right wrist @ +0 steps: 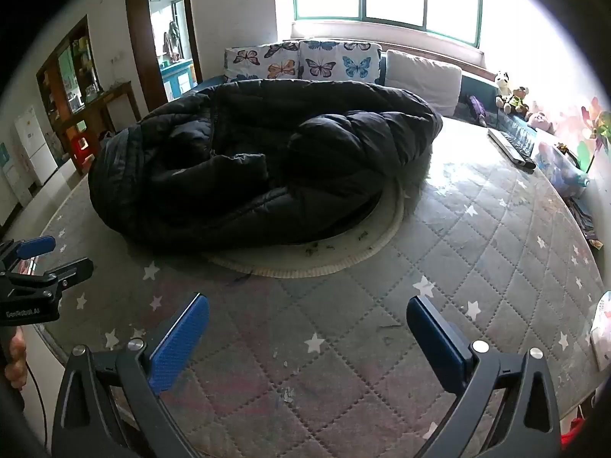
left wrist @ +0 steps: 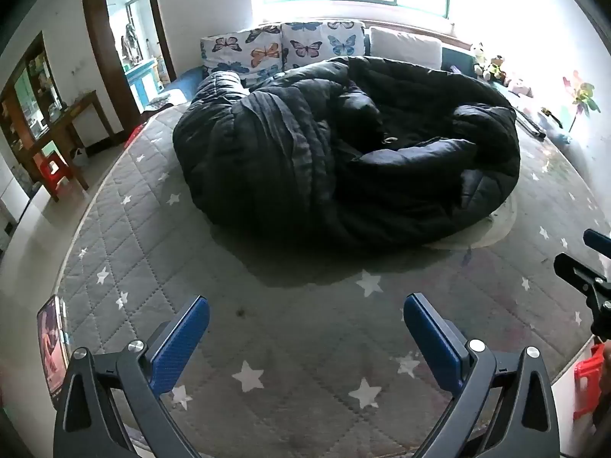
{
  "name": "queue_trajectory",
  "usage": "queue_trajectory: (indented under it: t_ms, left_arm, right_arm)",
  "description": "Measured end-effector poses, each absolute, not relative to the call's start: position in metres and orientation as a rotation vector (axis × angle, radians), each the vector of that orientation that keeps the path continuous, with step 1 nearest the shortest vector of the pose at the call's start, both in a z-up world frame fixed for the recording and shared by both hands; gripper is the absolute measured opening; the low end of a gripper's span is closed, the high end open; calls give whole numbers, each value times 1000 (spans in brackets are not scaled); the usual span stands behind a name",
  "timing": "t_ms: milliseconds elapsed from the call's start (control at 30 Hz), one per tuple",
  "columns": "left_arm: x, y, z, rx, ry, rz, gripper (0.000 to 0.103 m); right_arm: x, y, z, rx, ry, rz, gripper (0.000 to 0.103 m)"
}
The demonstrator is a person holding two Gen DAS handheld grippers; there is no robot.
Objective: Fold large clothes
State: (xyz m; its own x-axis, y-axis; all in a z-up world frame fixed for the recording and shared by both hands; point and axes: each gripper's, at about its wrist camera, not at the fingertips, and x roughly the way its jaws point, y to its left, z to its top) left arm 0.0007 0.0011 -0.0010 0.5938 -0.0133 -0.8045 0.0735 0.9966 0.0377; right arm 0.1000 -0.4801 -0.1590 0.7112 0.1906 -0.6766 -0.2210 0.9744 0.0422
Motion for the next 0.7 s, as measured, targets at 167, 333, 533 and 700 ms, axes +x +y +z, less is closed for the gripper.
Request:
queue_trajectory:
  t_ms: [167,333,533,700]
  left_arm:
    - [2,-11,-4,108,953,-59,103]
    - [5,-16,0,95,937,-57,103]
    - [3,-5,4,74,919,-77,103]
    - [4,-7,4,75,921,-83,103]
  right_arm:
    - [100,-480,-158,-42,746,230,103]
    - [101,-479,-159,-50,749,225,103]
    - [102,-478,-159,-50,749,227,103]
    - [106,-475,-160,-55,752,232,103]
